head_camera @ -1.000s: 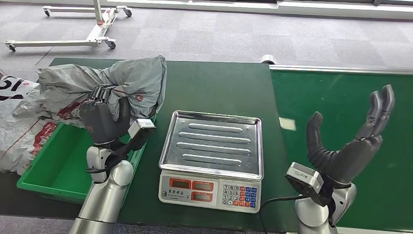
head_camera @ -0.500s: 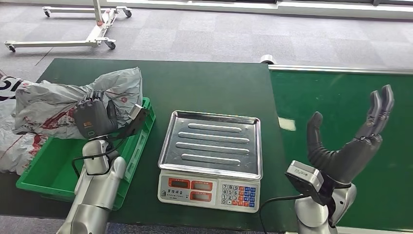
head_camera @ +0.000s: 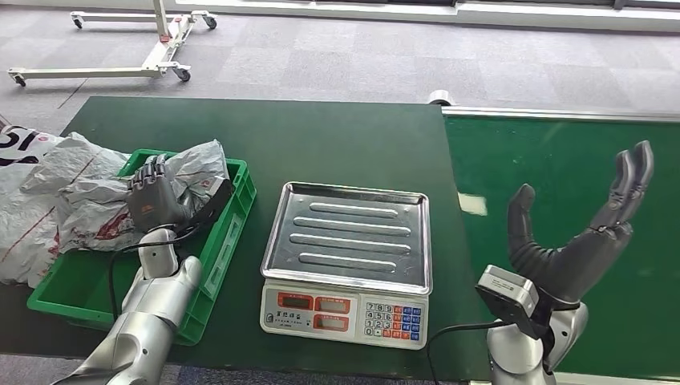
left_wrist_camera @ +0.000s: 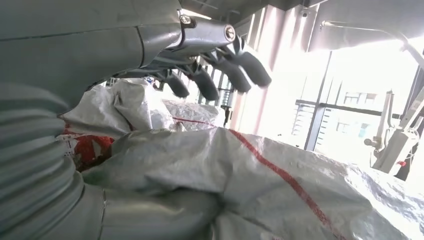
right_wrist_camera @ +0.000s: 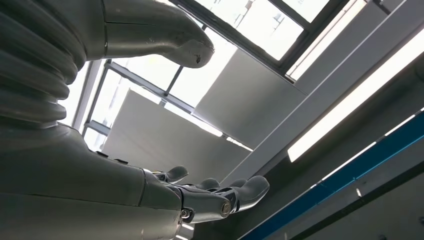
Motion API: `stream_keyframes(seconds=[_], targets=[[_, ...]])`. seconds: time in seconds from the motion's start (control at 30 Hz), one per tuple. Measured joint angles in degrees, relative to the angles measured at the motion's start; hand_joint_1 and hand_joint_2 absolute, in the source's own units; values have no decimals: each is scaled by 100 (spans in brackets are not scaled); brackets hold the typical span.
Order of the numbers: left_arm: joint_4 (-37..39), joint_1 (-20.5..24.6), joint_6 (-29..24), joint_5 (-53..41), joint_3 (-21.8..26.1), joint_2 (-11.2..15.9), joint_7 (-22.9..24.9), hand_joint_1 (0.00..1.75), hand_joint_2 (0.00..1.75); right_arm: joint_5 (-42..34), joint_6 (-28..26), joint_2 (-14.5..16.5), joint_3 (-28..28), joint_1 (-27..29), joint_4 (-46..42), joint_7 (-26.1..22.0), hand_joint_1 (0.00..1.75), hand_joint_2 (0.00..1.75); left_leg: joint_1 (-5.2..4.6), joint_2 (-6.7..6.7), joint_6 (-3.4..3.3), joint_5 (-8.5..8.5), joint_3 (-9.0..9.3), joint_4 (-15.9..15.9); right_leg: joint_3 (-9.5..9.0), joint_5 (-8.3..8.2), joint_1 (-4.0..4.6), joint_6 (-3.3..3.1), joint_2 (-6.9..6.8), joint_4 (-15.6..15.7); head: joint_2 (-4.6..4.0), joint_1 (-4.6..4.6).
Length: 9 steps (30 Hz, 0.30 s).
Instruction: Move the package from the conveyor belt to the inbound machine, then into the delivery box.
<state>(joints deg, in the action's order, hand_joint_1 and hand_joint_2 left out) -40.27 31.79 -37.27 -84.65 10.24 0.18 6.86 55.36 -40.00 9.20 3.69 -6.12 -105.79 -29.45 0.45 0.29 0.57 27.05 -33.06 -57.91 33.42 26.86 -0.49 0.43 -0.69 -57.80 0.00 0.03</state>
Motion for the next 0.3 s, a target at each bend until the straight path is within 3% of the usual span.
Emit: stream_keyframes(seconds=[0.13, 0.27, 0.3], targets=[[151, 69, 0, 0, 23, 20, 0, 4, 175, -4, 0, 0, -1, 0, 0, -3, 0, 175, 0, 0, 5, -4, 6, 1, -5, 0, 2, -1, 0, -1, 0, -1], [241, 111, -2, 12, 51, 26, -2, 0, 0, -7, 0, 0, -2, 0, 0, -3, 0, 175, 0, 0, 8, -6, 11, 2, -10, -1, 2, -1, -1, -4, 0, 1], [250, 115, -2, 17, 58, 26, -3, 0, 0, -7, 0, 0, -2, 0, 0, -3, 0, 175, 0, 0, 8, -6, 12, 2, -10, -1, 2, -1, -1, -4, 0, 1]])
